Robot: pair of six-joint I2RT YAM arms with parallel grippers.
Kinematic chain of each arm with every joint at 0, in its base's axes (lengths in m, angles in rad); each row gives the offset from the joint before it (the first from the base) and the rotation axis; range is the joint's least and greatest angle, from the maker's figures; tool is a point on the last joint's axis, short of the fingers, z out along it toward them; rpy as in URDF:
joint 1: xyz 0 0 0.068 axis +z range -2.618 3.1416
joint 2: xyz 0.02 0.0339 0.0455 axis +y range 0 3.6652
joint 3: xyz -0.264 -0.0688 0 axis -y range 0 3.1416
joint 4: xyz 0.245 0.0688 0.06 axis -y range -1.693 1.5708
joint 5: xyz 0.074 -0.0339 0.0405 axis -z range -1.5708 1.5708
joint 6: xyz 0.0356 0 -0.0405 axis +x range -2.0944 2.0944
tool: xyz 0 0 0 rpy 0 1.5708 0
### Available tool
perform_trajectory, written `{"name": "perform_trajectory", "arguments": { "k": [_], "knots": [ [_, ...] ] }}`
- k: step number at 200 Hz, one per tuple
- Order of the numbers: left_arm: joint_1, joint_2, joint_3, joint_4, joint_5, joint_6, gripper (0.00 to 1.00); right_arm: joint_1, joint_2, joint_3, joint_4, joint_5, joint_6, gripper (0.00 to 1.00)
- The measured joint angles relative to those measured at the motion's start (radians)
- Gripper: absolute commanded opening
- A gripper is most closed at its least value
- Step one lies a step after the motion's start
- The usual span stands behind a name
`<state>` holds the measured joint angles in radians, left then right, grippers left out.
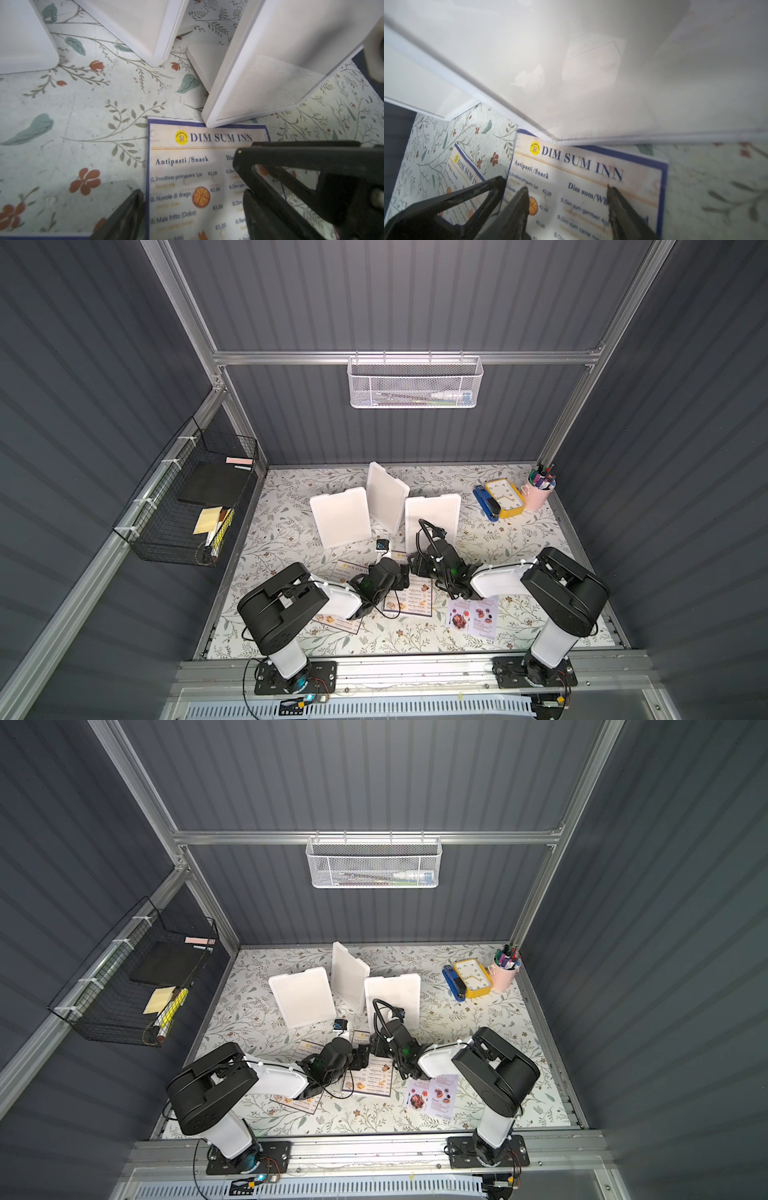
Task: Insert the menus into the narrow rack
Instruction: Pick up the menu from the center of the board.
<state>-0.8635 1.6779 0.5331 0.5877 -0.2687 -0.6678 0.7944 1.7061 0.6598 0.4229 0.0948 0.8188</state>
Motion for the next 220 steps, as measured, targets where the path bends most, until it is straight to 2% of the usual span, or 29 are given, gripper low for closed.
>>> {"name": "perform_trajectory", "arguments": {
  "k": [55, 93, 144, 195, 220],
  "knots": [
    [-0.020, 0.023, 0.009, 0.046, 0.072, 0.002, 0.77, 0.043, -0.227, -0.042, -0.311, 0.048, -0.015, 0.76],
    [-0.023, 0.031, 0.031, 0.026, 0.085, -0.002, 0.77, 0.058, -0.219, -0.052, -0.410, 0.052, -0.016, 0.76],
    [-0.024, 0.004, 0.042, -0.050, 0.100, -0.006, 0.77, 0.066, -0.181, -0.026, -0.402, 0.085, -0.019, 0.75],
    [-0.024, -0.004, 0.058, -0.107, 0.098, -0.037, 0.74, 0.068, -0.133, -0.007, -0.344, 0.103, -0.018, 0.66],
    [-0.024, 0.000, 0.072, -0.126, 0.094, -0.051, 0.75, 0.069, -0.127, -0.008, -0.332, 0.109, -0.016, 0.65]
  ]
}}
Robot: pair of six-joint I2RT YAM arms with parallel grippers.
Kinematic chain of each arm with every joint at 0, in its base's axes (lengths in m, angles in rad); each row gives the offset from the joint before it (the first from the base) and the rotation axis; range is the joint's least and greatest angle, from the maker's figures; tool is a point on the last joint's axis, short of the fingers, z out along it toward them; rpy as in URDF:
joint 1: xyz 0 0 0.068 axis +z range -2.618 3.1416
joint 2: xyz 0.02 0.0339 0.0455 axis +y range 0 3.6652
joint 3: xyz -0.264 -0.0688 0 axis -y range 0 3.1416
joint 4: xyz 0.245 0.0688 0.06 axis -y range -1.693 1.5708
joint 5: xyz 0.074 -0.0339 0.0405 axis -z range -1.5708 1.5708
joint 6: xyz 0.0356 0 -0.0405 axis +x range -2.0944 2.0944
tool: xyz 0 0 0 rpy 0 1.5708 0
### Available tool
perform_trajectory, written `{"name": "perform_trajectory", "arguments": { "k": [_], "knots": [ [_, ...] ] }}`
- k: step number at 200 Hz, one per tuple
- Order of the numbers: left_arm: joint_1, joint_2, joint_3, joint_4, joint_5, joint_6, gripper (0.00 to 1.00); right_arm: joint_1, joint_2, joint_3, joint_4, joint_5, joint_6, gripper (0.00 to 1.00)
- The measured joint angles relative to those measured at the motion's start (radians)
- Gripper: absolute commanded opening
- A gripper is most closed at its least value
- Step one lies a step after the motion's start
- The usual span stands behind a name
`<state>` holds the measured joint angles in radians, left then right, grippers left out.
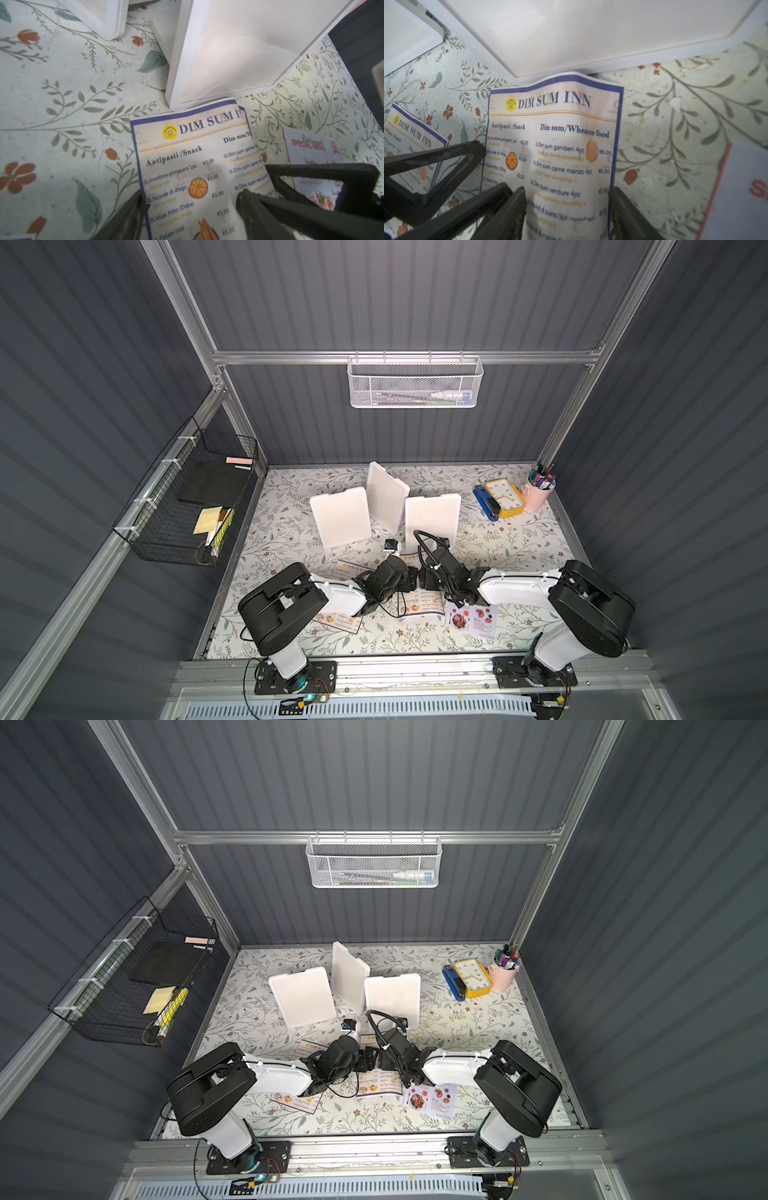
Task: Insert the menus into the narrow rack
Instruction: Pick up the menu from the center of the board.
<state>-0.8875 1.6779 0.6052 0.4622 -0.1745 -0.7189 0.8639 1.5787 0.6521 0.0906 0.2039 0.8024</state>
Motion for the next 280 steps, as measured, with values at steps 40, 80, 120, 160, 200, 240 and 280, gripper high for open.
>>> {"name": "perform_trajectory", "arguments": {
  "k": [40, 80, 120, 160, 200, 240, 280],
  "knots": [
    [0.001, 0.006, 0.004, 0.002, -0.004, -0.008, 0.75, 0.003, 0.015, -0.001, 0.031, 0.013, -0.001, 0.62],
    [0.001, 0.033, 0.013, 0.036, -0.023, -0.007, 0.75, 0.003, 0.046, 0.001, 0.085, 0.024, -0.002, 0.45],
    [0.001, 0.034, 0.013, 0.046, -0.019, -0.008, 0.75, 0.013, 0.059, 0.002, 0.106, -0.014, 0.005, 0.28],
    [-0.001, -0.023, 0.002, -0.020, 0.001, -0.026, 0.82, 0.023, 0.044, -0.005, 0.095, -0.056, 0.005, 0.21],
    [-0.006, -0.209, -0.017, -0.132, -0.018, -0.038, 0.99, 0.032, -0.057, -0.043, 0.037, -0.077, -0.003, 0.15],
    [-0.007, -0.478, -0.019, -0.103, -0.052, 0.006, 0.99, 0.033, -0.202, -0.051, 0.014, -0.065, -0.027, 0.14],
    [-0.006, -0.654, -0.105, 0.051, 0.003, 0.100, 0.99, 0.032, -0.360, -0.085, 0.008, -0.022, -0.084, 0.16]
  ]
}}
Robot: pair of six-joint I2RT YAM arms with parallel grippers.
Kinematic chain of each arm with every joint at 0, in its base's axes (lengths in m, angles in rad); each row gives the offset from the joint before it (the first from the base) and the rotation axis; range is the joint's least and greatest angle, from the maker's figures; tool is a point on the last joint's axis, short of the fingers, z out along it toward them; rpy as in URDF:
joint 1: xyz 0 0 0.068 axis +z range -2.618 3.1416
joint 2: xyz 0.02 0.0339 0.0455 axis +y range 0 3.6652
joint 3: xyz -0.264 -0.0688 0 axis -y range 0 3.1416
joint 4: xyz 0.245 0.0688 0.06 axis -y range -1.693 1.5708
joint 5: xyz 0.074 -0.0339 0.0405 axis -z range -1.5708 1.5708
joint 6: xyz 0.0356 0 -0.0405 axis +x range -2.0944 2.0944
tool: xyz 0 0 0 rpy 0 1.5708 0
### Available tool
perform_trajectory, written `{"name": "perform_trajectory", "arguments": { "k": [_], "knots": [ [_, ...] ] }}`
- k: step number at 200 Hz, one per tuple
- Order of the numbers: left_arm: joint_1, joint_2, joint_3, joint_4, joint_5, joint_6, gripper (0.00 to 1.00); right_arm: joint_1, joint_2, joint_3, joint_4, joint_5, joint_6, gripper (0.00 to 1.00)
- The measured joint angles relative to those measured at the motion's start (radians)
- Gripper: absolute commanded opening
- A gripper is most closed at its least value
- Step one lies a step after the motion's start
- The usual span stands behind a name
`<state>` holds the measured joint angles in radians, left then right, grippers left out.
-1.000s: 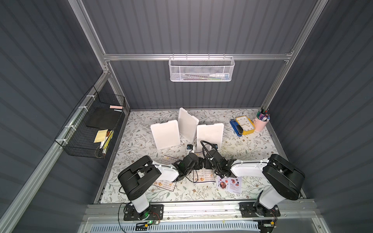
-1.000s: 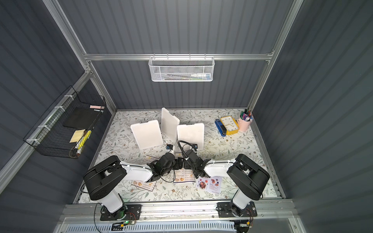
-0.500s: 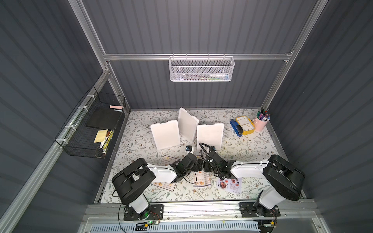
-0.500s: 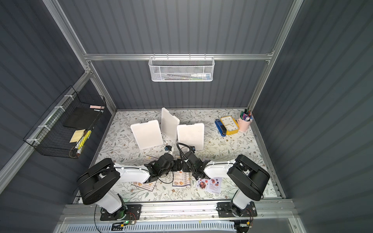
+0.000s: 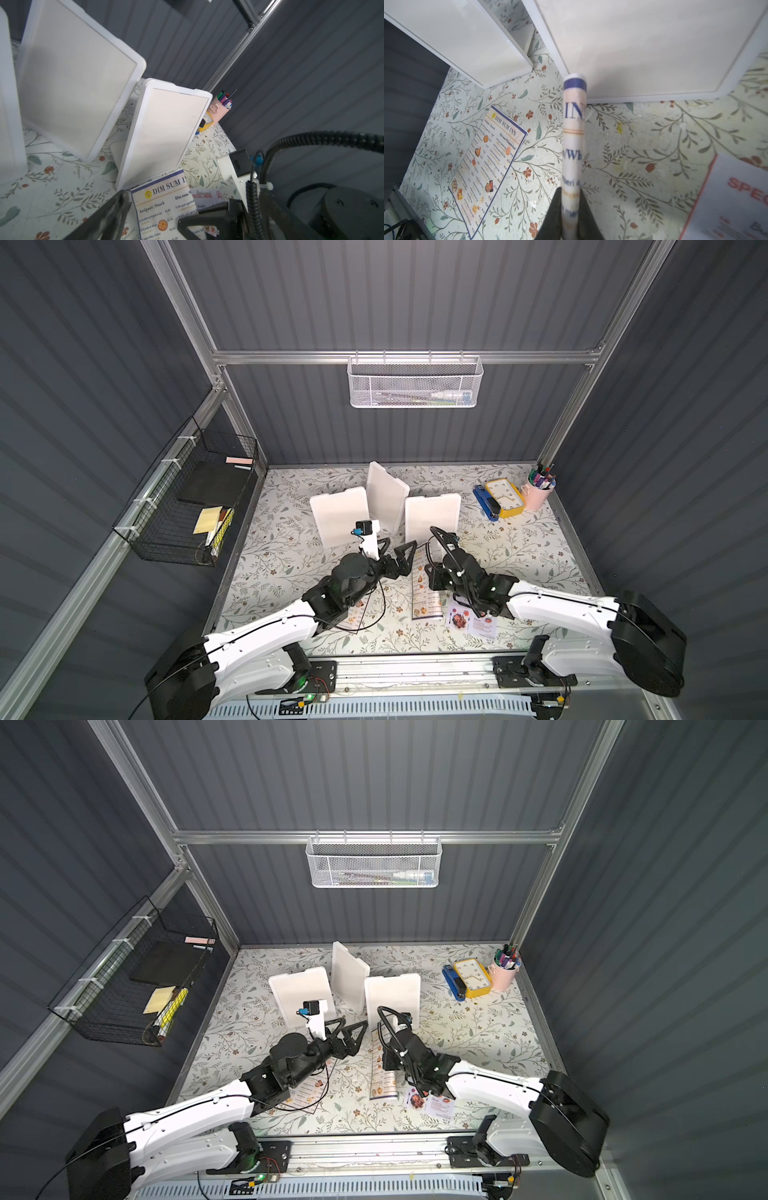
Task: Insert the menus into the narrow rack
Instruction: Pick up the menu from the center of the board.
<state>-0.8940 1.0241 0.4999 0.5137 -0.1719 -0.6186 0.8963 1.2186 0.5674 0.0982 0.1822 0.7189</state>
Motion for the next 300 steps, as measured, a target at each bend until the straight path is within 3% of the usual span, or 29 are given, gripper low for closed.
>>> {"name": "perform_trajectory", "arguments": {
  "k": [32, 75, 116, 162, 226, 300],
  "knots": [
    [0.000, -0.055, -0.071, 0.093, 0.066, 0.095, 0.99, -0.005, -0.185, -0.026, 0.007, 0.022, -0.069, 0.20],
    [0.000, 0.004, -0.096, 0.212, 0.143, 0.179, 0.99, -0.034, -0.411, -0.092, 0.070, -0.002, -0.162, 0.24],
    [0.000, 0.097, -0.116, 0.298, 0.253, 0.234, 0.92, -0.055, -0.452, -0.111, 0.135, -0.080, -0.198, 0.23],
    [0.000, 0.151, -0.116, 0.322, 0.302, 0.280, 0.87, -0.058, -0.452, -0.117, 0.211, -0.188, -0.206, 0.23],
    [0.000, 0.149, -0.116, 0.329, 0.344, 0.310, 0.54, -0.058, -0.426, -0.117, 0.254, -0.237, -0.211, 0.23],
    [0.000, 0.119, -0.116, 0.333, 0.364, 0.317, 0.25, -0.058, -0.412, -0.117, 0.262, -0.240, -0.213, 0.25]
  ]
}}
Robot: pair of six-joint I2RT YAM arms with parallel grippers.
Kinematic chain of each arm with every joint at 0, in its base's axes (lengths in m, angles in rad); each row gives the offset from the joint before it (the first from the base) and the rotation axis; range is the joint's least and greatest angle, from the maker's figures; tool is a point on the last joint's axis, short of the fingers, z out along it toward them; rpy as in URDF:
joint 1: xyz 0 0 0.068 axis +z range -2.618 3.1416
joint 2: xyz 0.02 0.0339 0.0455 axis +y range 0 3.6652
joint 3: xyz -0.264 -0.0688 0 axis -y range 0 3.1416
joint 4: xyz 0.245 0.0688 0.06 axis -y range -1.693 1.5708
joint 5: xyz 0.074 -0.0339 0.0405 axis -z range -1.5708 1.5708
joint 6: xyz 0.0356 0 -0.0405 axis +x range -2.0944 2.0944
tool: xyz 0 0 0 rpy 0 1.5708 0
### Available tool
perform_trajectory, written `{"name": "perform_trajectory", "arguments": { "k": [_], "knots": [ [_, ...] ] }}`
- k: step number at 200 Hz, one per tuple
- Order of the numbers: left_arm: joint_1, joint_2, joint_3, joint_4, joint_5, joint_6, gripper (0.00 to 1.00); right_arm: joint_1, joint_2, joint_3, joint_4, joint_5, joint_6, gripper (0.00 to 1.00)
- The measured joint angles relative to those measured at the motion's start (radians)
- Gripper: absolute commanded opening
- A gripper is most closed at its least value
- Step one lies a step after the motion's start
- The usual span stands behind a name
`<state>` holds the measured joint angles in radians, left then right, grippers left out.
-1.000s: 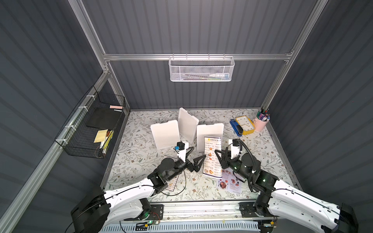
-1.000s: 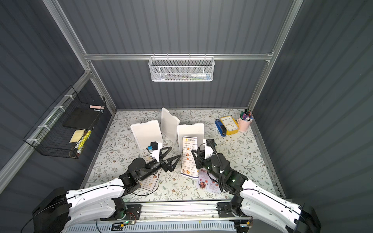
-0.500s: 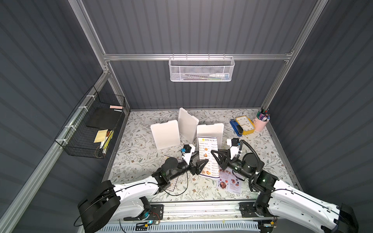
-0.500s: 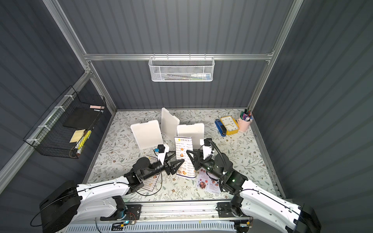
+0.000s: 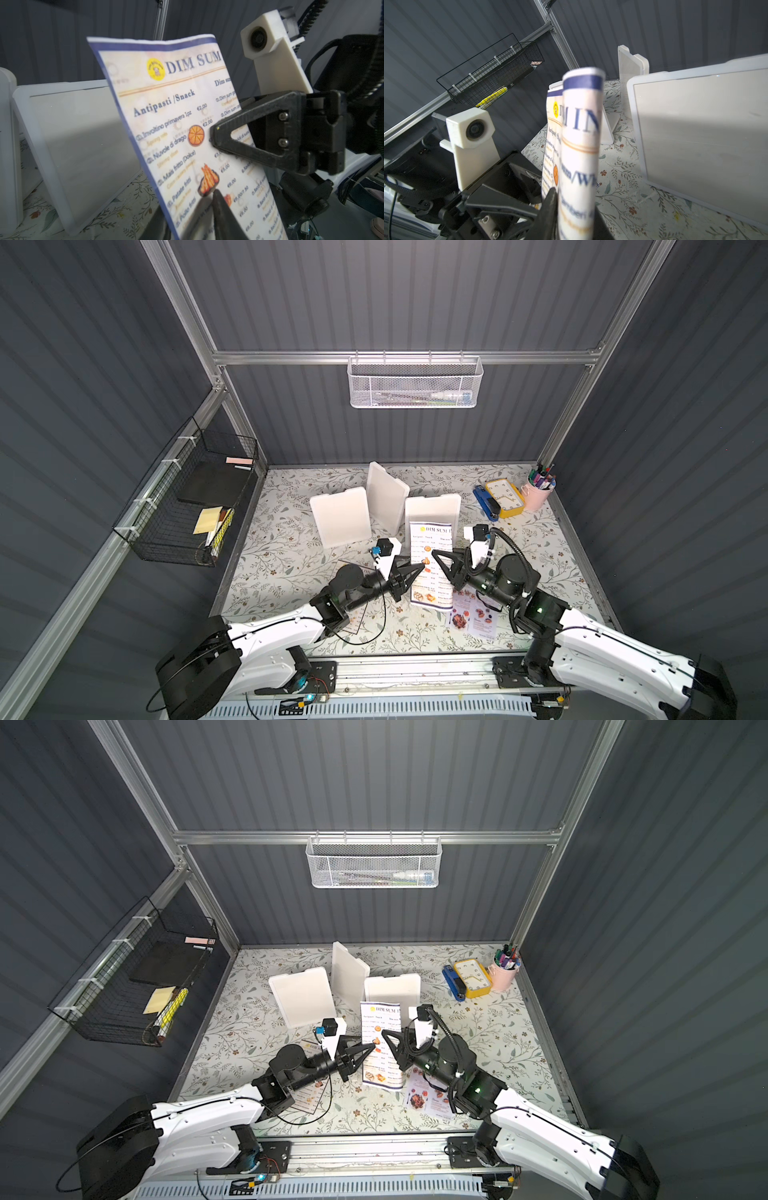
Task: Insert the menus into the narrow rack
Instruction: Pick up the menu from the center of the board.
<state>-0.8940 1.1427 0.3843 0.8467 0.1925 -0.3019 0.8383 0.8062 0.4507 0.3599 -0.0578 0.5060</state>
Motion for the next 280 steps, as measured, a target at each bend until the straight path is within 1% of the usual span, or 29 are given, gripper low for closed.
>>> {"name": "perform_trajectory", "arguments": {
  "k": [13, 28, 37, 61, 75, 87, 92, 115, 132, 162, 197, 218, 250, 280],
  "knots": [
    [0.000, 0.000, 0.000, 0.000, -0.001, -0.001, 0.17, 0.000, 0.000, 0.000, 0.000, 0.001, -0.004, 0.29],
    [0.000, 0.000, 0.000, -0.001, -0.002, -0.004, 0.10, 0.000, 0.000, 0.000, 0.000, 0.004, -0.012, 0.32],
    [0.000, 0.000, 0.001, -0.002, -0.003, -0.006, 0.08, 0.000, 0.000, 0.000, 0.000, 0.005, -0.013, 0.36],
    [0.000, 0.000, 0.007, -0.008, -0.011, -0.004, 0.05, -0.001, -0.001, 0.000, -0.006, 0.023, -0.027, 0.63],
    [0.000, 0.000, 0.010, -0.012, -0.017, -0.004, 0.03, -0.005, -0.005, 0.000, -0.018, 0.040, -0.035, 0.82],
    [0.000, -0.002, 0.017, -0.027, -0.029, -0.004, 0.01, -0.012, -0.015, 0.000, -0.037, 0.059, -0.039, 0.95],
    [0.000, -0.002, 0.022, -0.037, -0.035, -0.004, 0.00, -0.016, -0.021, 0.000, -0.044, 0.066, -0.034, 0.99],
    [0.000, -0.008, 0.060, -0.079, -0.068, 0.000, 0.00, -0.053, -0.060, 0.000, -0.073, 0.079, -0.053, 0.99],
    [0.000, -0.009, 0.102, -0.108, -0.084, 0.015, 0.00, -0.108, -0.076, 0.000, -0.076, 0.048, -0.059, 0.99],
    [0.000, -0.008, 0.181, -0.137, -0.100, 0.061, 0.00, -0.209, -0.071, -0.016, -0.045, -0.062, -0.059, 0.99],
    [0.000, -0.002, 0.244, -0.154, -0.099, 0.107, 0.00, -0.287, -0.030, -0.019, 0.013, -0.220, -0.056, 0.99],
    [0.000, 0.010, 0.260, -0.169, -0.094, 0.129, 0.00, -0.325, 0.006, -0.016, 0.060, -0.293, -0.050, 0.99],
    [0.000, 0.034, 0.287, -0.202, -0.068, 0.159, 0.00, -0.401, 0.094, 0.006, 0.114, -0.397, -0.018, 0.99],
    [0.000, 0.034, 0.298, -0.213, -0.015, 0.184, 0.00, -0.455, 0.147, 0.039, 0.177, -0.485, 0.000, 0.99]
  ]
}}
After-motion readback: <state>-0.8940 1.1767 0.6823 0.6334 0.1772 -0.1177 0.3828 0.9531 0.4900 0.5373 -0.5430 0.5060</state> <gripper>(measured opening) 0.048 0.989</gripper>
